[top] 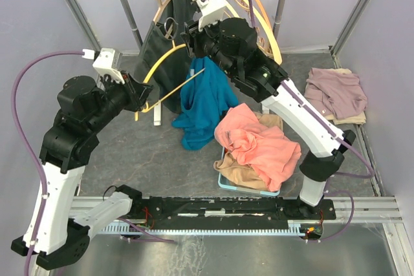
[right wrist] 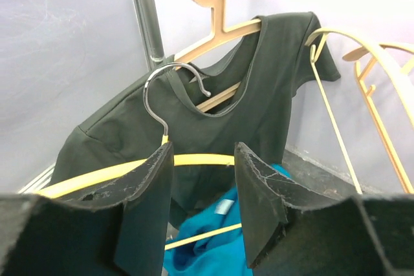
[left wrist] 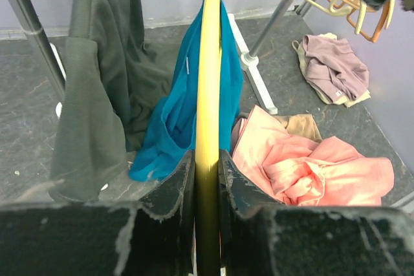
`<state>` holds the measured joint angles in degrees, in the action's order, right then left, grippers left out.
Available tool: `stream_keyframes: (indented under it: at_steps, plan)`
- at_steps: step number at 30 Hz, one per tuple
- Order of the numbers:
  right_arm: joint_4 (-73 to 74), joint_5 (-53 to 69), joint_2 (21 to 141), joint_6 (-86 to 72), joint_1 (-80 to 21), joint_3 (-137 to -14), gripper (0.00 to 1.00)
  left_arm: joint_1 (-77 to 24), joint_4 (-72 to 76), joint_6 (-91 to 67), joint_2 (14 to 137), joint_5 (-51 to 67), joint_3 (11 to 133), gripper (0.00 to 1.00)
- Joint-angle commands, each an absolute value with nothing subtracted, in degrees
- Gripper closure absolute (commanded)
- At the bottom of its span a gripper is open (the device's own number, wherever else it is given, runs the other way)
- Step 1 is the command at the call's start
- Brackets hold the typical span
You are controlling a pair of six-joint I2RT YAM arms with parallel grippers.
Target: Remove the t-shirt from the hanger
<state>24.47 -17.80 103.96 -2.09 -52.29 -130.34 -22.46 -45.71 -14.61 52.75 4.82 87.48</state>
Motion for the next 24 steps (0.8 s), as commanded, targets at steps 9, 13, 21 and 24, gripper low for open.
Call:
stream_keyframes:
  at_steps: [9, 13, 21, 24]
  plan:
    - [25.71, -19.12, 93.52, -3.55, -52.56, -124.93, 0.50, -22.19, -38.70, -10.79, 51.33, 3.11, 87.84, 0.97]
    - [26.02, -20.17, 91.53, -3.42, -52.57, -122.26, 0.50, -22.24, -38.65, -10.64, 51.33, 2.32, 88.47, 0.97]
    - [31.58, -19.73, 88.36, -5.14, -52.56, -117.39, 0.47, -22.23, -38.59, -11.68, 51.84, -0.78, 89.36, 0.97]
    - [30.84, -20.94, 84.57, -6.29, -52.56, -111.88, 0.47, -22.23, -37.44, -11.94, 52.24, -1.99, 89.17, 0.97]
